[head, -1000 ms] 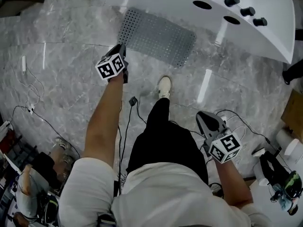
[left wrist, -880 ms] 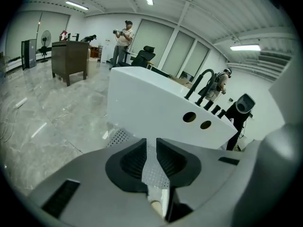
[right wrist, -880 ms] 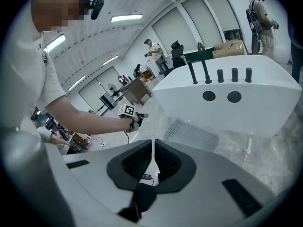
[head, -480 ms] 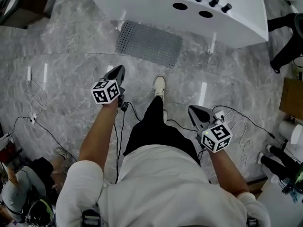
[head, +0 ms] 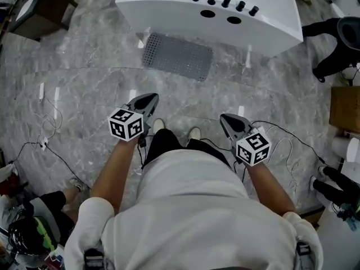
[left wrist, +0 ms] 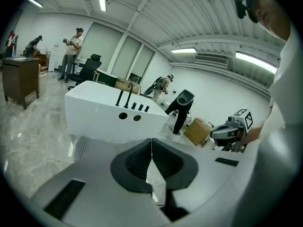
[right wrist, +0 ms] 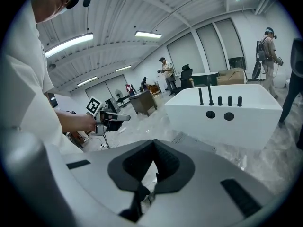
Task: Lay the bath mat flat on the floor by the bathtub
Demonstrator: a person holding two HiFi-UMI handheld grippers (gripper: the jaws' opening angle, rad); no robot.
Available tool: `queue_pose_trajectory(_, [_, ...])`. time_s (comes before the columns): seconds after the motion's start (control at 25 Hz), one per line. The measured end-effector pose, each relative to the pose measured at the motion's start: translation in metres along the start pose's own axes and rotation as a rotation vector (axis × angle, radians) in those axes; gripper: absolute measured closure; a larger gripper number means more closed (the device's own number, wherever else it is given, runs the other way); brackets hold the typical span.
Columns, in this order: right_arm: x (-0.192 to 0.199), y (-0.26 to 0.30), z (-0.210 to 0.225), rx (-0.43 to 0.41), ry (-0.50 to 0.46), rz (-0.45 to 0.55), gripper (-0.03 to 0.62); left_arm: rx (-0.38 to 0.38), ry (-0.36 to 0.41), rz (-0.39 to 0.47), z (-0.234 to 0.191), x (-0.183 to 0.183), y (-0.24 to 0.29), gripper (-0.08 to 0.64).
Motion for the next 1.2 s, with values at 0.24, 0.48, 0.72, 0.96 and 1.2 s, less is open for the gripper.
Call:
queue_pose_trajectory(0.24, [-0.026,0.006,-0.032,0.028,-0.025,0.036,0.583,0.202,0.029,0.017,0.045,-0.024,-0.027,0.541])
queue_pose_trajectory(0.48, [-0.049,0.032,-0.064,0.033,-0.033,0.064,0.583,0.253,0.138,-0.018,0.046,-0.035,-0.063,0.541])
queue_pose_trajectory(0.72, [-0.061,0.052,-0.092,0.046,-0.063,0.079,0.583,0.254,0.102,0.017,0.018,-0.04,-0.09,0.541])
queue_pose_trajectory(0.96, [-0.071,0.074,-0.118,0.072,-0.071,0.098,0.584,0.274,0.168,0.006,-0.004,-0.042,-0.113,0.541])
queue_pose_trajectory(1.2, [-0.078,0.094,-0.144,0.097,-0.063,0.117,0.583,0.304,0.179,-0.006,-0.03,-0.039,-0.13,0.541])
Point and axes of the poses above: the fingertips, and each gripper's own axes: y forward along the fingers, z to its right, x out of its underside, the point moved 4 cm from there along -y, backward along the fingers
